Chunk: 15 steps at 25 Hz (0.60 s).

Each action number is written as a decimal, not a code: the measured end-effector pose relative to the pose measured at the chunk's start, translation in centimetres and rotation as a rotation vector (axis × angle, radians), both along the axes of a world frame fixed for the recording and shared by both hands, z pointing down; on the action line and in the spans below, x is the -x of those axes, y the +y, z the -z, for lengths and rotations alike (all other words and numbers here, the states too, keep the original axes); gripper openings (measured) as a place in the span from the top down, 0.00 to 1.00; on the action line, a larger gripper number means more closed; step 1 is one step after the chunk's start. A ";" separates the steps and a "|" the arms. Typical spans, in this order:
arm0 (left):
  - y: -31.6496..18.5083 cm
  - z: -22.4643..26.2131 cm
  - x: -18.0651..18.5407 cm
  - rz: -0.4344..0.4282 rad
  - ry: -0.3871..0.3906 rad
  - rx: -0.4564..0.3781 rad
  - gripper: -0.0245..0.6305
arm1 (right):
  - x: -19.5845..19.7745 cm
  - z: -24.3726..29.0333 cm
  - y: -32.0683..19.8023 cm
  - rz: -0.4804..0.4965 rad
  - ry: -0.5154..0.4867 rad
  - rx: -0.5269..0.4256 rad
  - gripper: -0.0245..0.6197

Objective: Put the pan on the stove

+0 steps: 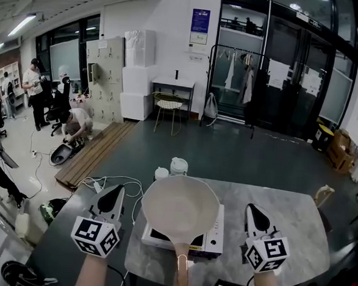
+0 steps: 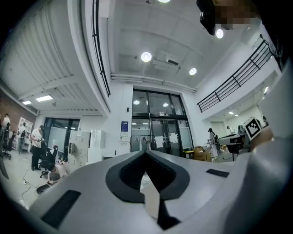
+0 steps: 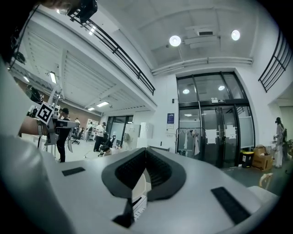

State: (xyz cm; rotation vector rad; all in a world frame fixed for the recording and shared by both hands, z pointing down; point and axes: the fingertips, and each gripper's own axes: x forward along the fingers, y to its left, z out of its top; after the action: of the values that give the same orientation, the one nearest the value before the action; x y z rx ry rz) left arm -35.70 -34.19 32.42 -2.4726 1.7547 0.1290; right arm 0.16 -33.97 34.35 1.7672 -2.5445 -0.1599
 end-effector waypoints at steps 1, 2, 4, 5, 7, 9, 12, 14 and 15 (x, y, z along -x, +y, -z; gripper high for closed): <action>0.0 -0.2 -0.2 0.002 -0.008 0.003 0.95 | -0.1 -0.2 0.0 -0.003 -0.005 0.003 0.92; 0.0 -0.4 -0.3 0.004 -0.013 0.007 0.95 | -0.2 -0.5 0.1 -0.005 -0.010 0.006 0.92; 0.1 -0.7 -0.4 0.007 -0.012 0.014 0.95 | -0.3 -0.9 0.3 -0.005 -0.010 0.014 0.92; 0.2 -0.7 -0.5 0.008 -0.010 0.017 0.95 | -0.3 -1.0 0.4 -0.003 -0.007 0.018 0.92; 0.2 -0.7 -0.7 0.012 -0.007 0.021 0.95 | -0.4 -1.2 0.4 0.002 -0.002 0.028 0.92; 0.3 -0.9 -0.9 0.017 -0.012 0.026 0.95 | -0.6 -1.2 0.4 0.002 -0.002 0.032 0.92; 0.3 -1.2 -0.7 0.030 -0.015 0.032 0.95 | -0.6 -1.1 0.4 0.003 0.002 0.026 0.92; 0.3 -1.2 -0.4 0.040 -0.001 0.033 0.95 | -0.5 -1.1 0.5 0.002 0.007 0.028 0.92; 0.5 -1.1 -0.3 0.043 0.004 0.032 0.95 | -0.5 -1.0 0.5 -0.003 0.010 0.030 0.92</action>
State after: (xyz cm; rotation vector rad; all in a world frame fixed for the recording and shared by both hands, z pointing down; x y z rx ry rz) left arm -35.36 -33.73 33.53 -2.4560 1.8245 0.1028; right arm 0.69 -33.44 35.38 1.7557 -2.5236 -0.1298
